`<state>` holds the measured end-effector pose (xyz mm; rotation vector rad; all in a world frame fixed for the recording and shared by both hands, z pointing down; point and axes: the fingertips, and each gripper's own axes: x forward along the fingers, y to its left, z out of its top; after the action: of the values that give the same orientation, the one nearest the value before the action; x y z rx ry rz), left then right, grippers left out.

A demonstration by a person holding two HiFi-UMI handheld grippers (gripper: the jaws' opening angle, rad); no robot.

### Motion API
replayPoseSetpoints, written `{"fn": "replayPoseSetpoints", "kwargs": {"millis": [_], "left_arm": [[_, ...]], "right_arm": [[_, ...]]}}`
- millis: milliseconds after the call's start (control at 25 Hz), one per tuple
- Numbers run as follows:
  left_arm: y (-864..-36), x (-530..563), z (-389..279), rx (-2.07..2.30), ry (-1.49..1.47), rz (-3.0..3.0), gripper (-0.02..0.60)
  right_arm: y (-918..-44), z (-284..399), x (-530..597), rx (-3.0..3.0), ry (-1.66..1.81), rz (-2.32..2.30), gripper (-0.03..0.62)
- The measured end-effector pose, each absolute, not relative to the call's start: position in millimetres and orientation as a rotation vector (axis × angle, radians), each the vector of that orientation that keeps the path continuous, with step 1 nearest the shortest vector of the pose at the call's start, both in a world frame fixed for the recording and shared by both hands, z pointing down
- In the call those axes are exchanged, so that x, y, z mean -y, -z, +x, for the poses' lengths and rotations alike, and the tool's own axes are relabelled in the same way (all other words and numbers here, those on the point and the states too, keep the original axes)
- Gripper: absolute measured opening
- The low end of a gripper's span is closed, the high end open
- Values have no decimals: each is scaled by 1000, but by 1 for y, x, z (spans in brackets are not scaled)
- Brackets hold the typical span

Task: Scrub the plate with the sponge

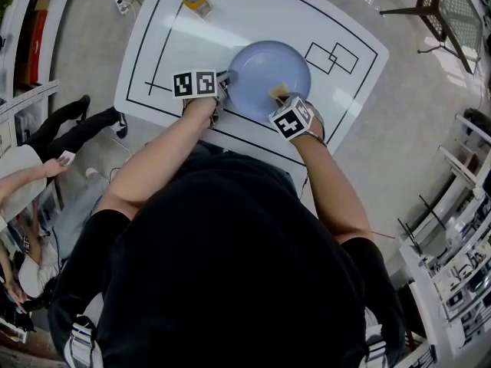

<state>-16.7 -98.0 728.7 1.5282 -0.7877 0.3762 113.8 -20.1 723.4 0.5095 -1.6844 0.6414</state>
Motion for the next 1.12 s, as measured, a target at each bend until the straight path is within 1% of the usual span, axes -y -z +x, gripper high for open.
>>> {"fn": "replayPoseSetpoints", "kwargs": {"millis": [280, 640, 1120], "left_arm": [[-728, 97, -17, 797, -392, 1538, 37], [-728, 92, -17, 801, -413, 1543, 34], [-727, 88, -17, 799, -419, 1562, 32]], "right_arm": [[-723, 78, 8, 1748, -652, 435, 28], [-721, 33, 24, 1826, -628, 392, 28], [-722, 26, 30, 1844, -548, 406, 28]]}}
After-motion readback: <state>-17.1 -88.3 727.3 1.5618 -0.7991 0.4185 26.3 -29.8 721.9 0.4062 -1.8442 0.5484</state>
